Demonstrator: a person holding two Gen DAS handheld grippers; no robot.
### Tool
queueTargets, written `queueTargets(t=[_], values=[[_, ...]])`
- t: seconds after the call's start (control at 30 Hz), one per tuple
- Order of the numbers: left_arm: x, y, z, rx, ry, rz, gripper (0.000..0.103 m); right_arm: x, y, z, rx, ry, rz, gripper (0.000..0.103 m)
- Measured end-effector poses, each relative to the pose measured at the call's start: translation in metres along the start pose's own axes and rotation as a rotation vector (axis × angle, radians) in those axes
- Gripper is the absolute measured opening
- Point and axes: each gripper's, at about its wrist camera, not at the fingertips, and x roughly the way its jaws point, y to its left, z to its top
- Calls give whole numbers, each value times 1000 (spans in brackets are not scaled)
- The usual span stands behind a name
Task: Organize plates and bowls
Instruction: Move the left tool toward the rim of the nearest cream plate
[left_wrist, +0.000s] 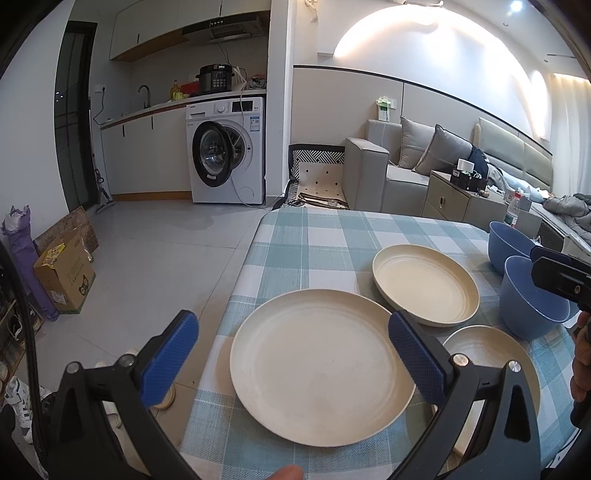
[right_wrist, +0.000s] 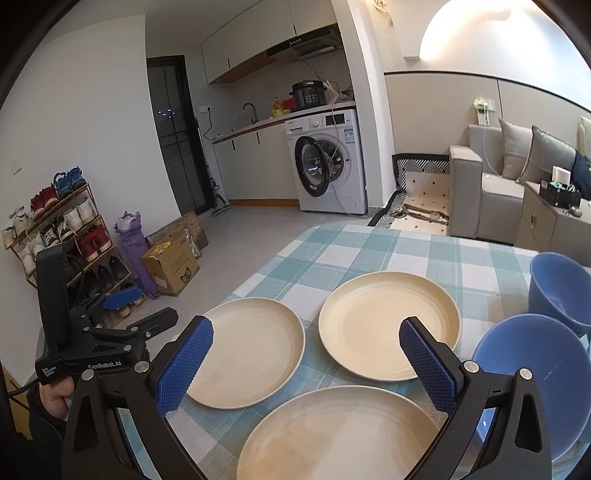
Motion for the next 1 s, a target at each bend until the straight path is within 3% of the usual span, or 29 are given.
queueTargets(t=[1.0], values=[[41,33,-20,-50,107,27,103,90,23,-16,-65,147,-30,103]])
